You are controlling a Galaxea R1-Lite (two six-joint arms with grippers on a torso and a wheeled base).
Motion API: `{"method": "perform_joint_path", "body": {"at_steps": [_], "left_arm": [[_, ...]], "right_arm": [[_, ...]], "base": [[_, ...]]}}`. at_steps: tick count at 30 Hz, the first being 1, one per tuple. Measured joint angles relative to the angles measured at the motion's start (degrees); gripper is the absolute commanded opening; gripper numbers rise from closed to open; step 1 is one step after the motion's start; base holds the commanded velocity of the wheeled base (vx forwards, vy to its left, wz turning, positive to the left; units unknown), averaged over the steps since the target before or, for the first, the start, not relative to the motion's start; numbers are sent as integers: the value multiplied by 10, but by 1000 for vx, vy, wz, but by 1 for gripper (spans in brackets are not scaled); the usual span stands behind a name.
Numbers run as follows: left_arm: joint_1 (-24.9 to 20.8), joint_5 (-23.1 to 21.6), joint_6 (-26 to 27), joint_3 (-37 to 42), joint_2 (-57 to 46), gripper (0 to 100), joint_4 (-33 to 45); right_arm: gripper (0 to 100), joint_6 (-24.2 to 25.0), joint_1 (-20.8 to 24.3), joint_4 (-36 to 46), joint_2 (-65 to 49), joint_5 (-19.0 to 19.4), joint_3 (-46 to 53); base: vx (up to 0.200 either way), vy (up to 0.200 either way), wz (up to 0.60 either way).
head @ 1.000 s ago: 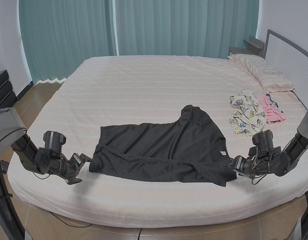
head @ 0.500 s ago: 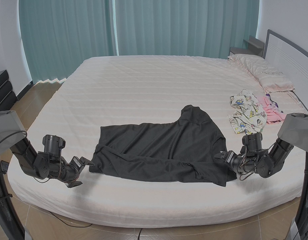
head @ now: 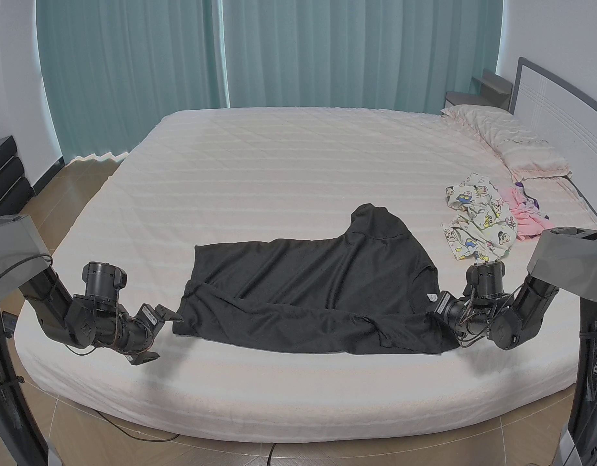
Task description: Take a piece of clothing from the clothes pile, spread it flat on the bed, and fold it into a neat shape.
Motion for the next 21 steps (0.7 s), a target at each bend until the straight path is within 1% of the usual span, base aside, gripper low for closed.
{"method": "perform_joint_path", "body": {"at_steps": [10,11,21], "left_arm": [[0,0,0,0,0,100,0],[0,1,0,0,0,100,0],[0,5,-1,0,-1,100,0]], "right_arm": [[0,0,-10,-31,1,-1,7],[100,0,-11,-32,1,-2,9],[100,0,-15,-38,-11,0,29]], "base": [[0,0,0],[0,0,0],[0,0,0]]}}
